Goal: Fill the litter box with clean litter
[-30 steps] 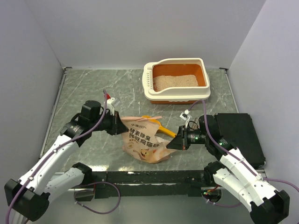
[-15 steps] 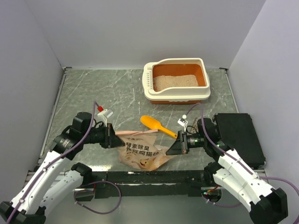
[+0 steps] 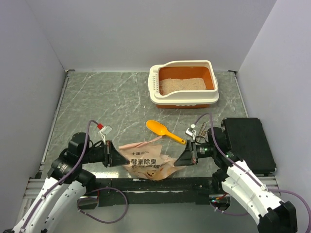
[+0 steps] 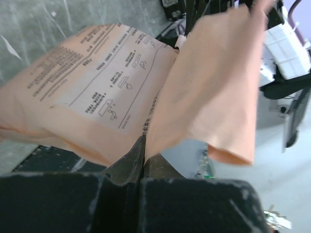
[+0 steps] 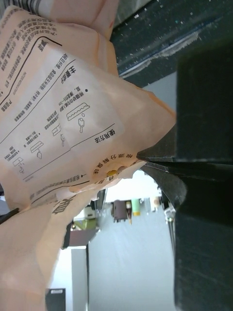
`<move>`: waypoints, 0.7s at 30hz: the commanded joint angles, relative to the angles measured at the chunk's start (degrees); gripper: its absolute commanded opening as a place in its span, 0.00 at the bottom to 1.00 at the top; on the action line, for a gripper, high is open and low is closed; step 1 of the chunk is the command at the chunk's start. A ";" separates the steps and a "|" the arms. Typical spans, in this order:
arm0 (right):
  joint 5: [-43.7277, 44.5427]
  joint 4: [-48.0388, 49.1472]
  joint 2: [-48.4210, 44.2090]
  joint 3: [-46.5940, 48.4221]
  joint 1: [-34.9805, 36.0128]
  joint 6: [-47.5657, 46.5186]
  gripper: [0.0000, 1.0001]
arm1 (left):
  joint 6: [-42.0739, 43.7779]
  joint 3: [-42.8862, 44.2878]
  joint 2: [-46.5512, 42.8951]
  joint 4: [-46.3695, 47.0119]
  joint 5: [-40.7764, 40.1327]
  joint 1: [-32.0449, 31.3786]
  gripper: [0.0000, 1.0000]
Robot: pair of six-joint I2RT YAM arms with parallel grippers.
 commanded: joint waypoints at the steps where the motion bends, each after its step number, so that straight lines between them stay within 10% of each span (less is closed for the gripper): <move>1: -2.54 -7.43 -2.17 -0.49 -3.16 2.54 0.00 | -7.48 -2.76 -4.68 -2.42 2.05 0.67 0.01; 18: -6.42 -12.44 3.72 -1.90 -3.87 -6.78 0.00 | -19.10 -10.59 -12.25 -4.80 7.33 0.67 0.01; 21: -1.95 -18.85 4.42 4.32 -3.78 -13.10 0.36 | -17.78 -10.33 -11.02 -5.24 7.24 0.67 0.01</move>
